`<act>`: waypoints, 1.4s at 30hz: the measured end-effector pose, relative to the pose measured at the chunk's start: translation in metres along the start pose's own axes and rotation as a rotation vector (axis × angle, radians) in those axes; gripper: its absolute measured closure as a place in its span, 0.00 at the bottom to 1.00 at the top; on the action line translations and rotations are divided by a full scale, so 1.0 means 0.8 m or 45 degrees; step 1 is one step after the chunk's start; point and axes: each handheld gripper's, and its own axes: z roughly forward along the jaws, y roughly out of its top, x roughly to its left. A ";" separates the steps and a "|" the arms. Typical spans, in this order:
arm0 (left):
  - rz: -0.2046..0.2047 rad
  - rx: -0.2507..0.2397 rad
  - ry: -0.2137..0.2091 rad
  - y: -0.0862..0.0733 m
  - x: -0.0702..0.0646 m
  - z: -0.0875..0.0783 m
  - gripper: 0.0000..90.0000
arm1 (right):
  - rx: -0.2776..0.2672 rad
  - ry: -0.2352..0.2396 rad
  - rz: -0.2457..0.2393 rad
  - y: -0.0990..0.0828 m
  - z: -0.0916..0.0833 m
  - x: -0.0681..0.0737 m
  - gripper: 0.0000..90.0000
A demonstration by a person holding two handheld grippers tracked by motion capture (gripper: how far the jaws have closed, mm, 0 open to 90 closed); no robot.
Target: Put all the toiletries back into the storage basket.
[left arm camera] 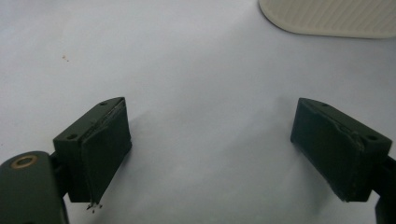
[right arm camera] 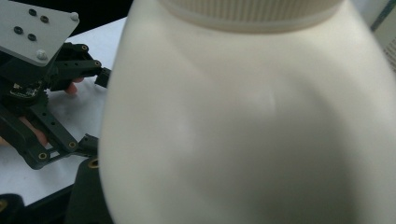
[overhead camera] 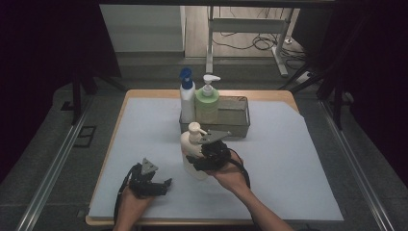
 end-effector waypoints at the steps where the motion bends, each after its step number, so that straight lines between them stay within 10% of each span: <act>1: 0.000 0.000 0.000 0.000 0.000 0.000 0.13 | 0.004 -0.001 0.001 0.000 -0.001 0.000 0.40; 14: 0.000 0.004 -0.002 0.000 0.000 0.000 0.13 | 0.007 -0.033 -0.012 0.007 -0.027 -0.006 0.41; 42: 0.000 0.001 -0.001 0.000 0.000 0.000 0.13 | 0.034 -0.137 0.103 0.012 -0.098 -0.079 0.41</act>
